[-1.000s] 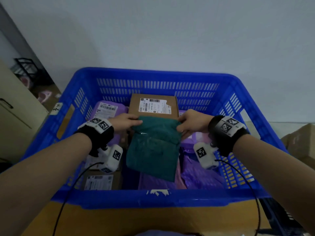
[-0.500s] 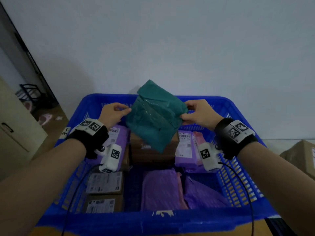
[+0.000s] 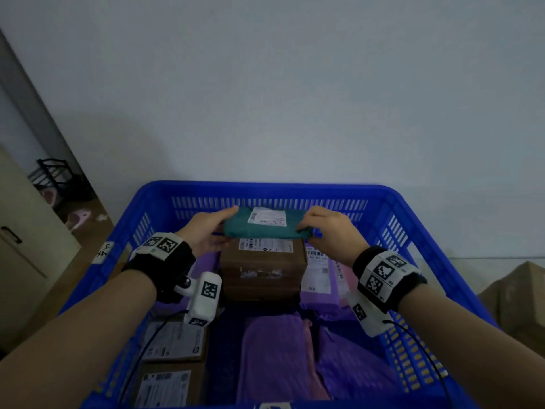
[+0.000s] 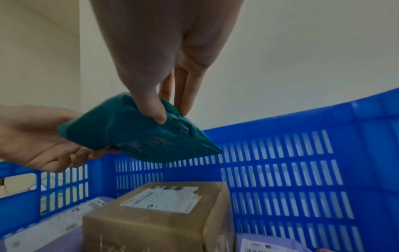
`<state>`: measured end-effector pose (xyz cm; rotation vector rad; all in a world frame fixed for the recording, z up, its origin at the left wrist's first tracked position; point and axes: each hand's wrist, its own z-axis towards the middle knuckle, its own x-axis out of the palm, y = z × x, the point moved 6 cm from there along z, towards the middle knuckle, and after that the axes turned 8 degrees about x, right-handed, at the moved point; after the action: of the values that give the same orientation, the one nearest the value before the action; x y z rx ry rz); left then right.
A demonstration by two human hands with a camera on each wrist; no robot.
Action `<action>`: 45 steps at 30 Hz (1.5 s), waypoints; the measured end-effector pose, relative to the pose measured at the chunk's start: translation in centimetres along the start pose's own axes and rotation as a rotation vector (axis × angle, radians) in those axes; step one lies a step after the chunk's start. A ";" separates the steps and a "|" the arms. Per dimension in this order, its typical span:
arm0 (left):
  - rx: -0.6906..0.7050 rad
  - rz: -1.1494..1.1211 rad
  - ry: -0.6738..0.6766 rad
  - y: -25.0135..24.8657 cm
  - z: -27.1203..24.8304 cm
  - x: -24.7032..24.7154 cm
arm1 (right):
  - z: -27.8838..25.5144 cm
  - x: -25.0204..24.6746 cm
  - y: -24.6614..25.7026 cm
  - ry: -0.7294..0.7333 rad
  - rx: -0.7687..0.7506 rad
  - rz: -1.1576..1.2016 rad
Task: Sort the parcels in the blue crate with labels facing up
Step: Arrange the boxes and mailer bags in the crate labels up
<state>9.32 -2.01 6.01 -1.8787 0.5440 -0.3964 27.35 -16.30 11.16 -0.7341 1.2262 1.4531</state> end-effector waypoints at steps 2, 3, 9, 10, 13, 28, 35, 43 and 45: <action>-0.011 0.047 0.014 0.6 0.3 0.3 | -0.2 0.6 -0.5 0.010 -0.007 -0.028; -0.004 0.055 0.021 0.7 0.5 0.4 | -0.3 0.8 -0.7 0.007 -0.009 -0.034; 0.093 0.034 0.024 0.9 1.3 1.0 | -0.4 1.3 -4.1 0.073 0.231 0.039; 0.120 0.069 0.024 0.8 1.3 1.1 | -0.5 1.1 -4.7 0.060 0.290 0.091; 0.274 0.247 0.045 -0.8 0.9 2.0 | -0.4 0.3 -5.5 -0.023 0.346 0.161; 0.727 0.507 0.051 -8.8 0.7 6.7 | 5.7 -3.2 -0.9 0.000 0.136 -0.023; 0.569 0.415 -0.115 -6.2 1.7 5.7 | 4.2 -5.2 -5.7 -0.182 0.373 0.326; 0.043 0.073 0.184 3.3 3.2 12.6 | -1.2 -5.0 -13.2 -0.288 0.722 0.950; -0.017 0.033 0.246 4.7 2.7 15.0 | -2.4 -4.9 -14.5 -0.283 0.781 0.949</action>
<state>22.41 -9.46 0.87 -1.8459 0.7429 -0.6075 42.01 -21.25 10.55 0.6569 1.8332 1.5050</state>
